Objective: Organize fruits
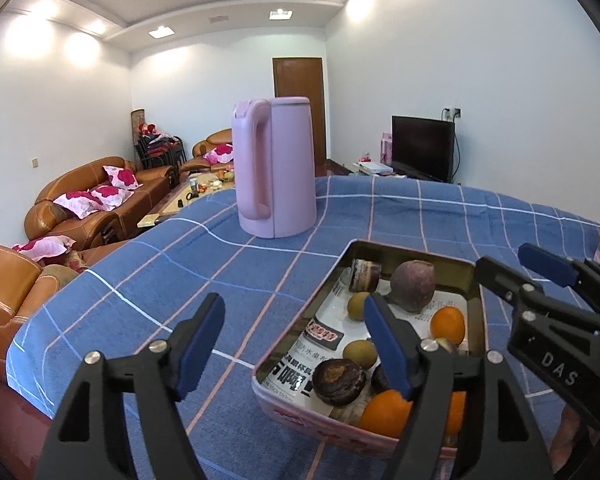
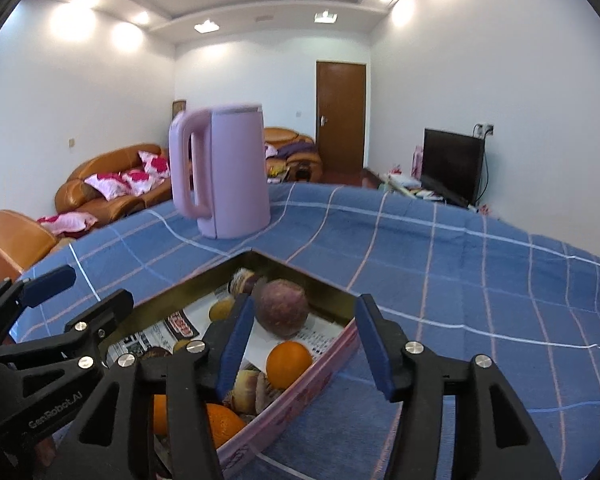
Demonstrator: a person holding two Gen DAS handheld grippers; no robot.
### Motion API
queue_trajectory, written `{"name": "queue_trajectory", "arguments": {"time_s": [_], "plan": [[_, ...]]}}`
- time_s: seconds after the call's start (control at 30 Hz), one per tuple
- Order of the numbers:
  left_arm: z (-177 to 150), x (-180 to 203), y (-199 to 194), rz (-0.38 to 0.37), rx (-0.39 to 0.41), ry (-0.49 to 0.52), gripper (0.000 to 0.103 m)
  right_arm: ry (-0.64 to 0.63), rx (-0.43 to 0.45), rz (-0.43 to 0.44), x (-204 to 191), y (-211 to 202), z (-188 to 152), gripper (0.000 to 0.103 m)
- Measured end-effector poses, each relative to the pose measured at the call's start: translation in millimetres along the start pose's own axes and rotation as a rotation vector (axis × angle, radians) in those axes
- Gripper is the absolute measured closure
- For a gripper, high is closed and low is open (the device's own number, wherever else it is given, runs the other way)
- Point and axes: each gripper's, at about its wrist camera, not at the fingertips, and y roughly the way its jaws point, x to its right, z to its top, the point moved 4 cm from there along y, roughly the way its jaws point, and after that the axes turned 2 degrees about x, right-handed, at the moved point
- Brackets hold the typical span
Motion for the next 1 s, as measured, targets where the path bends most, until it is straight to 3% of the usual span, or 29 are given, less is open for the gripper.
{"name": "queue_trajectory", "arguments": {"time_s": [0.2, 1.0], "plan": [[4, 1, -9, 0.000, 0.033, -0.005, 0.011, -0.002, 0.024, -0.013, 2, -12, 2, 0.048], [6, 8, -15, -0.010, 0.039, 0.011, 0.010, 0.015, 0.057, -0.033, 13, -32, 5, 0.045]]}}
